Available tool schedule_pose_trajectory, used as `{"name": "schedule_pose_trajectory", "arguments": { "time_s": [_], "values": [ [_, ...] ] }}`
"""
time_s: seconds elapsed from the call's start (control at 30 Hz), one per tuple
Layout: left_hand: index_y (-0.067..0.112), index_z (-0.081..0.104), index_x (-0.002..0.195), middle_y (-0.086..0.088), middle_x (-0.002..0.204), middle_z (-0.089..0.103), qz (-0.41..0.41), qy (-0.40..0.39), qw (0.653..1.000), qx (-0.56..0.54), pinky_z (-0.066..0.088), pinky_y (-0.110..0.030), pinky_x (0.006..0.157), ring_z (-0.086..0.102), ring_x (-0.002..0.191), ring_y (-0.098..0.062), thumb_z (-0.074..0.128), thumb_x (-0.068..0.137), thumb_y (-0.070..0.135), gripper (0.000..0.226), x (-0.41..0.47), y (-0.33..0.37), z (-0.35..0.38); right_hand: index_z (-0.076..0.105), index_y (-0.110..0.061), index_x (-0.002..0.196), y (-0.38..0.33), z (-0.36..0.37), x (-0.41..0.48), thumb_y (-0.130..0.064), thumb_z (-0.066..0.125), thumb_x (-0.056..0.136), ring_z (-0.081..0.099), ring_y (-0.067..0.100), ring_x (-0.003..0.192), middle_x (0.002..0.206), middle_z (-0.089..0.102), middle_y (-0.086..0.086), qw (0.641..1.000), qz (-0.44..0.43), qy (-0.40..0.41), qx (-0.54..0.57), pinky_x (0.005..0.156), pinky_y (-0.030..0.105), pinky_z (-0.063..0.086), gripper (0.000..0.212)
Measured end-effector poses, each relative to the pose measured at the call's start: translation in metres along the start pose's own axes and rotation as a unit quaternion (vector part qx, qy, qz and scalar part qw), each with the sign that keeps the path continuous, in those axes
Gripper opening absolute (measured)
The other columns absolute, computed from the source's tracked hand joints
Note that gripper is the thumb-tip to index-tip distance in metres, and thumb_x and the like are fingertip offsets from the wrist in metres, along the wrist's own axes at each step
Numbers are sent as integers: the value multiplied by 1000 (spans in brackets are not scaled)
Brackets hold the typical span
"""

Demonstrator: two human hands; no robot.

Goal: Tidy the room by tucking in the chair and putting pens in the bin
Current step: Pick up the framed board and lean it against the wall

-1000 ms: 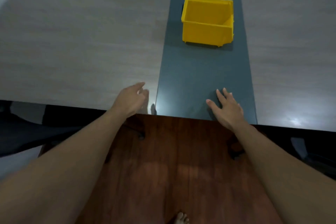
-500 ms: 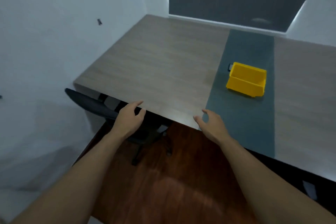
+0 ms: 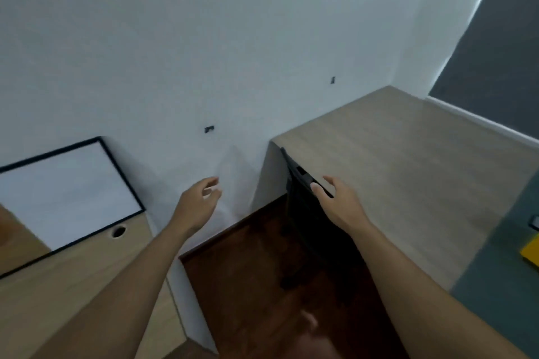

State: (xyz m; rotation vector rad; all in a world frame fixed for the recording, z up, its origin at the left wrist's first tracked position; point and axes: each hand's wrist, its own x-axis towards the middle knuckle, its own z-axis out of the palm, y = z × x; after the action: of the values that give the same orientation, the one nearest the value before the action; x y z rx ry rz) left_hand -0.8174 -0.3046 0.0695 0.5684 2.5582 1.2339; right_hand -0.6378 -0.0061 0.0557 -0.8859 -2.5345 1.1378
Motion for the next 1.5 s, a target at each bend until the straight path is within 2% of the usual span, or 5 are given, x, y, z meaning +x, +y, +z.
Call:
{"name": "schedule_pose_trajectory", "arguments": {
  "time_s": [0.57,1.07,1.23,1.37,1.5],
  "values": [
    [14,62,142,0,137,65,-217,258,937,-88,44,-11,80,64,107,-7,57,107,20,36,-63,-240,-291,47,-22,154,-263,297,65,-63,57,98,50,22,141,155,53,-1,959,-148,-240,13,114,36,39,70],
    [15,66,136,-9,120,72,-339,398,830,-193,51,-39,91,69,113,-32,64,88,38,53,6,-379,-416,36,-14,161,-365,481,174,-59,57,100,49,27,144,162,47,9,921,-132,-364,-50,110,32,38,78],
    [6,46,154,-10,108,64,-389,424,790,-212,45,-31,73,59,86,-20,61,93,25,65,53,-422,-440,27,-12,164,-370,529,207,-60,56,100,45,29,148,166,41,10,909,-100,-395,-85,116,35,36,85],
    [5,25,165,-14,155,50,-423,445,764,-198,39,-32,91,55,120,-27,57,102,22,72,82,-452,-452,33,-11,161,-373,554,226,-55,58,101,51,31,142,160,48,12,905,-98,-404,-92,110,37,42,78],
    [5,19,166,-17,163,40,-442,446,755,-190,42,-37,92,49,142,-36,64,98,24,84,100,-481,-466,48,-8,147,-374,572,242,-50,57,102,61,24,110,135,64,10,906,-114,-392,-111,86,33,46,62]
  ]
}}
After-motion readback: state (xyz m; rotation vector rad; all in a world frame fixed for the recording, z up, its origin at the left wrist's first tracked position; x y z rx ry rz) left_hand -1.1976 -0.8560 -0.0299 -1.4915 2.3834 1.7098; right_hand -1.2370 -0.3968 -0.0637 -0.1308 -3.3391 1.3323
